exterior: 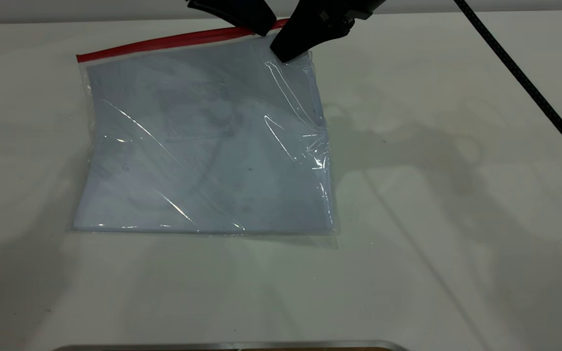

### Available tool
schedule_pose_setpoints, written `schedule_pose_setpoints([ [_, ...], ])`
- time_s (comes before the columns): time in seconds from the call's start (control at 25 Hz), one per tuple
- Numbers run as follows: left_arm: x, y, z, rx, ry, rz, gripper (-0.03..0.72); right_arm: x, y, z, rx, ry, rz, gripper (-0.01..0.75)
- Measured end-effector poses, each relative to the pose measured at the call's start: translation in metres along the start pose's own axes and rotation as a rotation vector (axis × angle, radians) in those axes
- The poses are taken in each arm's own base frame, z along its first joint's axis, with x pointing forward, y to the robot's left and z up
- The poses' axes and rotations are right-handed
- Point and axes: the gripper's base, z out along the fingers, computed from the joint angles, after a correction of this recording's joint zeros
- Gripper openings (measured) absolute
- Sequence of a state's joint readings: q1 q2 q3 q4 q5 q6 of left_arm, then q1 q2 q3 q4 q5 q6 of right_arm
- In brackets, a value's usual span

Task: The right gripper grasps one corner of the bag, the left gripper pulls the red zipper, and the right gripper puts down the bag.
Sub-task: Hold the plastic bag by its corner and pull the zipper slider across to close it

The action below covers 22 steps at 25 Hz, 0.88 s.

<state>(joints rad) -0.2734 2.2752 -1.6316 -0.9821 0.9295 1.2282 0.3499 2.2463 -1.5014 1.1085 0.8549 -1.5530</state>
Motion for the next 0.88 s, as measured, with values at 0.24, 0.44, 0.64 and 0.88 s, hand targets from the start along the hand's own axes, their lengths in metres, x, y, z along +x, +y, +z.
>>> schedule_pose_setpoints([
  [0.24, 0.0000, 0.0000, 0.0000, 0.000, 0.000, 0.024, 0.133, 0.0005, -0.0005, 0.0000, 0.002, 0.001, 0.000, 0.034],
  [0.44, 0.0001, -0.0002, 0.0000, 0.002, 0.001, 0.034, 0.089, 0.0008, -0.0007, 0.0003, 0.003, 0.002, 0.001, 0.034],
  [0.64, 0.0001, -0.0002, 0.0000, 0.002, 0.001, 0.051, 0.087, 0.0008, -0.0007, 0.0003, 0.003, 0.002, 0.001, 0.034],
  [0.88, -0.0005, -0.0004, 0.0000, 0.004, -0.005, 0.068, 0.096, 0.0008, -0.0004, 0.0003, 0.000, 0.002, 0.001, 0.034],
])
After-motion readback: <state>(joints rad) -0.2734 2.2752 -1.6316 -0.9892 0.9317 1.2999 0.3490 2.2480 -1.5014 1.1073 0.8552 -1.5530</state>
